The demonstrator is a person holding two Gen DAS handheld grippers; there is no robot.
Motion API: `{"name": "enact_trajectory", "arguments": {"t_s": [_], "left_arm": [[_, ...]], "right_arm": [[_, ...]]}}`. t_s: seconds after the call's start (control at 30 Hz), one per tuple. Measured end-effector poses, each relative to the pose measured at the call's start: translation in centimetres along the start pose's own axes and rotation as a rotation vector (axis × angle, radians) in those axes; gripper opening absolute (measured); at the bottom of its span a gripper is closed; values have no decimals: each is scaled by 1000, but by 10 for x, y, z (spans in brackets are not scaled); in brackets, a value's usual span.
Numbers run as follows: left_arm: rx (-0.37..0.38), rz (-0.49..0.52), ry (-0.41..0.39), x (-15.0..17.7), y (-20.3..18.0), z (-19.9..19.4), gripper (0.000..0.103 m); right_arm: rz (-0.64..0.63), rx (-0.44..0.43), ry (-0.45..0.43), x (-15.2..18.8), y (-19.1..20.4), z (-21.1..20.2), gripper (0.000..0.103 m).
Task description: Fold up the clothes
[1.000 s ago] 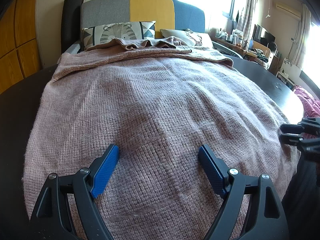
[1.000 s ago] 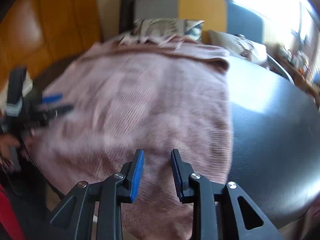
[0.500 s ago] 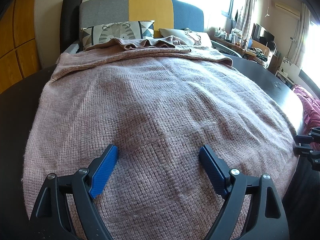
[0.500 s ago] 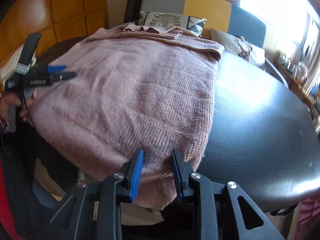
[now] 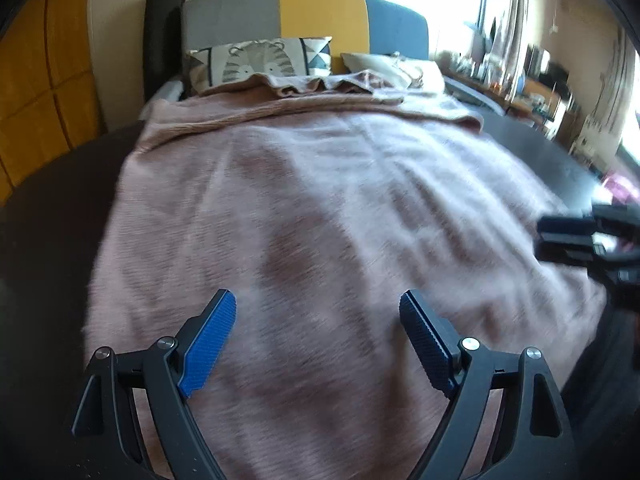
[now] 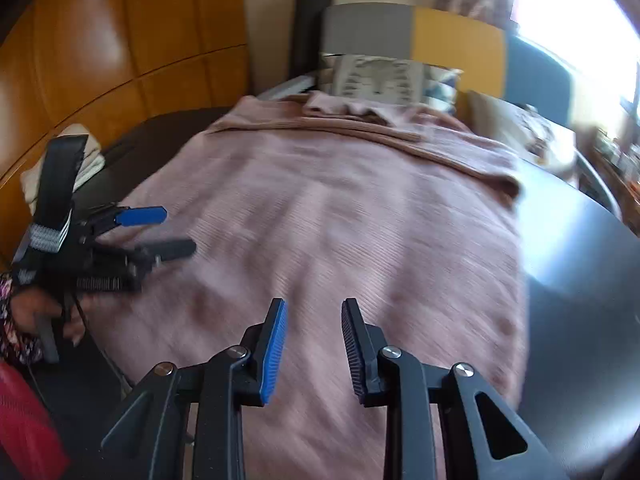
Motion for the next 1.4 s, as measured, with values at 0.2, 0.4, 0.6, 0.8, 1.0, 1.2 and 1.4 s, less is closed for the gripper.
{"name": "enact_trajectory", "arguments": {"t_s": [0.2, 0.4, 0.6, 0.8, 1.0, 1.2, 1.4], "left_arm": [[-22, 15, -6, 26, 25, -15, 91], [-27, 43, -9, 36, 37, -16, 100], [-10, 58, -16, 38, 42, -18, 101], [16, 45, -36, 41, 49, -30, 101], [-25, -25, -71, 45, 70, -45, 101], [-54, -29, -3, 61, 84, -40, 101], [-50, 18, 22, 79, 90, -55, 101]], "right_arm": [[-120, 8, 76, 12, 26, 40, 28], [-129, -16, 33, 30, 15, 25, 28], [-145, -22, 30, 41, 4, 12, 28], [-66, -61, 29, 51, -13, 3, 28], [-20, -85, -10, 28, -1, -6, 28], [-38, -123, 17, 2, 30, 19, 28], [-103, -48, 40, 11, 43, 44, 30]]}}
Point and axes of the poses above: each gripper's, at about its wrist camera, not at the fingertips, and z roughly the way its jaws point, y to its left, x to its underside, the point moved 3 cm from there along z, roughly the way its jaws point, and after that the axes turned 7 degrees about z, right-handed, at the moved point
